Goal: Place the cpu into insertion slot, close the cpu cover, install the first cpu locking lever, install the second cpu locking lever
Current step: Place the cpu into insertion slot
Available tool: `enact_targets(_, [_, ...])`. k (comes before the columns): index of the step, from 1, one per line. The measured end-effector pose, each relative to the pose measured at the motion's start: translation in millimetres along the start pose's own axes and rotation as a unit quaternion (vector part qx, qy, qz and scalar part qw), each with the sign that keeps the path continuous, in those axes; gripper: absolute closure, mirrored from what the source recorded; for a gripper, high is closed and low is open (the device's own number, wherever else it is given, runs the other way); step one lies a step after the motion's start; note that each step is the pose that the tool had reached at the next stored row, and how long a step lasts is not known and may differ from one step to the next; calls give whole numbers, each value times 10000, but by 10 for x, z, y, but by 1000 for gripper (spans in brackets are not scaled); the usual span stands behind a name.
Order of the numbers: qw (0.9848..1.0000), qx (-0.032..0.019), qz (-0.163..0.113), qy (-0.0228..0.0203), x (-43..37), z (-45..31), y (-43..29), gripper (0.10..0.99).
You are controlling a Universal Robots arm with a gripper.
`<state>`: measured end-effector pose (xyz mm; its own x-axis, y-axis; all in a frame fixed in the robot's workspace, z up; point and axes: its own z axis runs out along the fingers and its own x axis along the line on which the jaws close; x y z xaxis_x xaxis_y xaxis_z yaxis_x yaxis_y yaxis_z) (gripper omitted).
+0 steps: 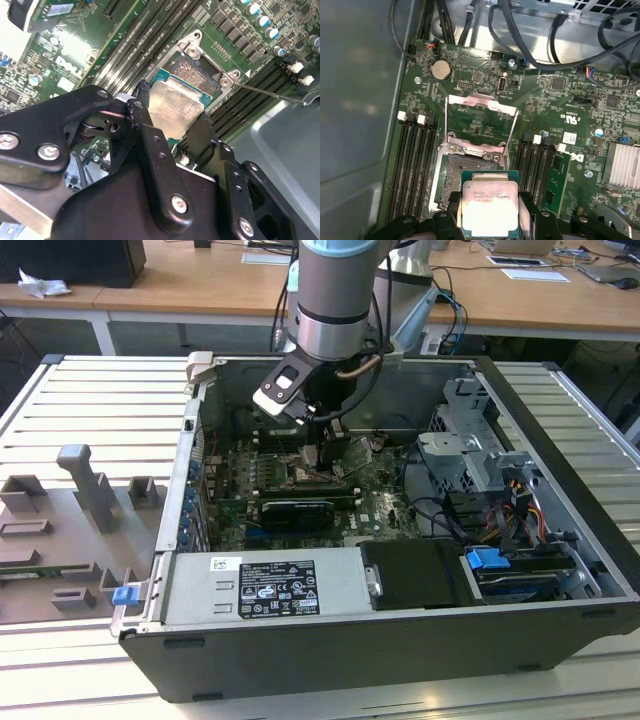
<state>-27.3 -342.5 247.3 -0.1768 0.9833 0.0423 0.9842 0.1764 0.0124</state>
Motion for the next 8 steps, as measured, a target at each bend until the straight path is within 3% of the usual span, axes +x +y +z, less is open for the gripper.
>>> enact_targets(4, [10000, -2, 54, 0, 47, 29, 10, 549])
enact_targets(8, [9994, -15, 356, -4, 49, 61, 14, 549])
